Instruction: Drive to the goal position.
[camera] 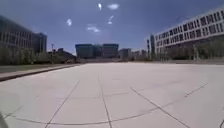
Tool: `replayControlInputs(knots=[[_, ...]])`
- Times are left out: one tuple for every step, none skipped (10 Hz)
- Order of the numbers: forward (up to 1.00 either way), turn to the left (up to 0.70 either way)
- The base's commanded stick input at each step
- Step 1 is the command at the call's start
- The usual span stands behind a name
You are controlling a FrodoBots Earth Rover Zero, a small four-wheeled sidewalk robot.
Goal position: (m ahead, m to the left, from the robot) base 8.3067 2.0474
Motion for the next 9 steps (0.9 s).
replayControlInputs(knots=[[0.5, 0.0], [0.5, 0.0], [0.5, 0.0], [0.5, 0.0], [0.5, 0.0], [0.5, 0.0], [0.5, 0.0], [0.5, 0.0], [0.5, 0.0]])
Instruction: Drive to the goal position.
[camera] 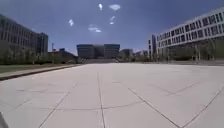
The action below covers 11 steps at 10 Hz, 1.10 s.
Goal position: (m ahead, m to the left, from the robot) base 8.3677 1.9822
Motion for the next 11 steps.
replayControlInputs(knots=[[0.5, 0.0], [0.5, 0.0], [0.5, 0.0], [0.5, 0.0], [0.5, 0.0], [0.5, 0.0], [0.5, 0.0], [0.5, 0.0], [0.5, 0.0], [0.5, 0.0], [0.5, 0.0]])
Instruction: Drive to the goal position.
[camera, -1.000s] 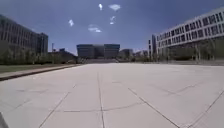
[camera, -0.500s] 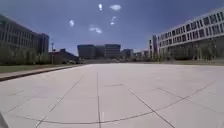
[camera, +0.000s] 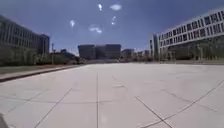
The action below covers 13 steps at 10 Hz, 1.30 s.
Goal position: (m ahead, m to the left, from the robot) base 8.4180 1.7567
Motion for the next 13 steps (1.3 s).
replayControlInputs(knots=[[0.5, 0.0], [0.5, 0.0], [0.5, 0.0], [0.5, 0.0], [0.5, 0.0], [0.5, 0.0], [0.5, 0.0], [0.5, 0.0], [0.5, 0.0], [0.5, 0.0], [0.5, 0.0], [0.5, 0.0], [0.5, 0.0]])
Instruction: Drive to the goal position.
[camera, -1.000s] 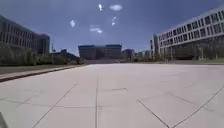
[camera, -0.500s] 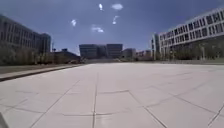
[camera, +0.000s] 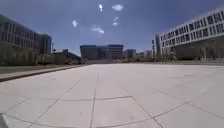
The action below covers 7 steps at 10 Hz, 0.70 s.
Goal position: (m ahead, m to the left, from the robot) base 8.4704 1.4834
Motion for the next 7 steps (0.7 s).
replayControlInputs(knots=[[0.5, 0.0], [0.5, 0.0], [0.5, 0.0], [0.5, 0.0], [0.5, 0.0], [0.5, 0.0], [0.5, 0.0]])
